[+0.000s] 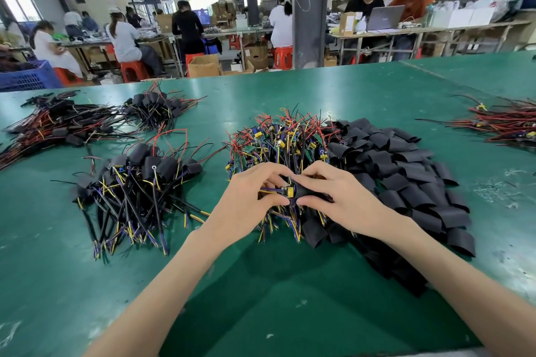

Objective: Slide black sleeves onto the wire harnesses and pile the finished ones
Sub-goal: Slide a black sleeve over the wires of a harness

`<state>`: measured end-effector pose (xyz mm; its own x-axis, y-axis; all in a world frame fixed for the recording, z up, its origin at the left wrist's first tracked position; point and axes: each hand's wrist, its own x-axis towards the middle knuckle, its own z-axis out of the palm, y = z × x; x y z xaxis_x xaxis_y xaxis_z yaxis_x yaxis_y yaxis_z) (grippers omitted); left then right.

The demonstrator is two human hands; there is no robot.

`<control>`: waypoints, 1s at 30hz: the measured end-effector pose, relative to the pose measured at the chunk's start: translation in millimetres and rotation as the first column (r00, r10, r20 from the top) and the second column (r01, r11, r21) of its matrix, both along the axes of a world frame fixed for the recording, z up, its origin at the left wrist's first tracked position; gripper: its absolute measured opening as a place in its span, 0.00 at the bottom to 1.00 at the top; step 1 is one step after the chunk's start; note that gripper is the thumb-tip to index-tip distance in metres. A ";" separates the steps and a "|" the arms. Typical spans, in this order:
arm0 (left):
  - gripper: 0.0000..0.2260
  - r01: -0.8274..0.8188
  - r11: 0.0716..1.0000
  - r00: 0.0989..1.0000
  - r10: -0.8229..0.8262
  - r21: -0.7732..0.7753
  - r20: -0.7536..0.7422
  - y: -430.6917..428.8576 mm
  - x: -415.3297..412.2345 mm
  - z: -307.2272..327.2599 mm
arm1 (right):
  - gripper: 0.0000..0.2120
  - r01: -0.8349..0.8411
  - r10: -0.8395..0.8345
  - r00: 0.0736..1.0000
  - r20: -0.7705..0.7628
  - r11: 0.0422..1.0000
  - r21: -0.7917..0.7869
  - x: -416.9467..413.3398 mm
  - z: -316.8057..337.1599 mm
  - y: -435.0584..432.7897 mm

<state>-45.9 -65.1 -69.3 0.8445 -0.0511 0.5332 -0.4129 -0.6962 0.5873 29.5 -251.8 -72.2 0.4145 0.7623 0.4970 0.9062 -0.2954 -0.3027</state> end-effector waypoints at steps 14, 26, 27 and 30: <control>0.10 -0.032 0.998 0.999 0.033 -0.058 0.005 0.9 3.8 -6.2 | 0.19 0.009 -0.009 1.000 0.014 1.000 0.022 -1.4 -2.9 1.4; 0.06 -0.094 0.992 0.988 0.082 -0.089 -0.135 -0.1 3.0 0.0 | 0.19 0.033 -0.036 0.997 0.075 0.998 0.046 4.3 -6.5 -0.8; 0.07 -0.101 0.989 0.985 0.085 -0.107 -0.149 0.2 3.2 0.1 | 0.19 0.034 -0.038 0.996 0.082 0.998 0.052 3.9 -6.8 -0.7; 0.09 -0.101 0.980 0.978 0.066 -0.174 -0.196 1.6 3.8 0.3 | 0.19 0.037 -0.043 0.992 0.117 0.998 0.059 2.6 -7.9 -0.2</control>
<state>-42.0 -63.5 -69.1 0.9276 0.1072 0.3580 -0.2275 -0.5978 0.7686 32.1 -252.0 -80.0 0.3800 0.7153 0.5865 0.9243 -0.3174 -0.2119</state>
